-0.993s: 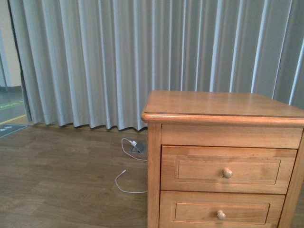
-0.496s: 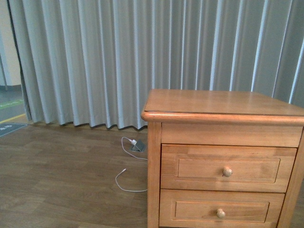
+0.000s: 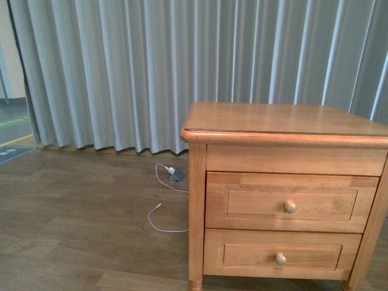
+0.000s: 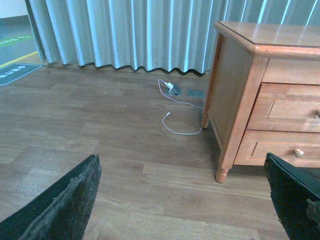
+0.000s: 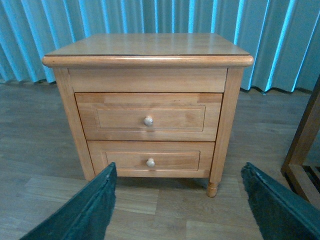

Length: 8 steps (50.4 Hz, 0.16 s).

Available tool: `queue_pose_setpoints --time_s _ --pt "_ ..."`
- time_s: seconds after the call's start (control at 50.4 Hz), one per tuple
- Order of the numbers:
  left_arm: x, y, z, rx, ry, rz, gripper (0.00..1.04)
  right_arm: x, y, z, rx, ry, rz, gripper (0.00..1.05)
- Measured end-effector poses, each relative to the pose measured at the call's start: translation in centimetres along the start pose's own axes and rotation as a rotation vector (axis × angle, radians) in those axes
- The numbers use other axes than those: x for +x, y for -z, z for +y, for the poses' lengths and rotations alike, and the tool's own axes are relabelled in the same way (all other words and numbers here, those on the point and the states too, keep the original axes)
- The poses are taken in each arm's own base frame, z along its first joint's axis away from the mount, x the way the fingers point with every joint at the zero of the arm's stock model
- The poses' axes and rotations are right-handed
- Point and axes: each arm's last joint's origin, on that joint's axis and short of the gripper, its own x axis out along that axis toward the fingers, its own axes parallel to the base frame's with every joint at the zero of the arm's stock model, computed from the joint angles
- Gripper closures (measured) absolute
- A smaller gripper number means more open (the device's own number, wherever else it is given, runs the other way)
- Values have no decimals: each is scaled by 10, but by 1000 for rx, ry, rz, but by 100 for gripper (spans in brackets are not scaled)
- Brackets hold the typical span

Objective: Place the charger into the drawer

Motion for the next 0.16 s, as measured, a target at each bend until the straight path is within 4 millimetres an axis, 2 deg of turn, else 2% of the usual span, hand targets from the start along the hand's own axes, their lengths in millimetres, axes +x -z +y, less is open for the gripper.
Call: queue_pose_setpoints --time_s 0.099,0.159 --pt "0 0 0 0 0 0 6 0 0 0 1 0 0 6" --pt "0 0 0 0 0 0 6 0 0 0 1 0 0 8"
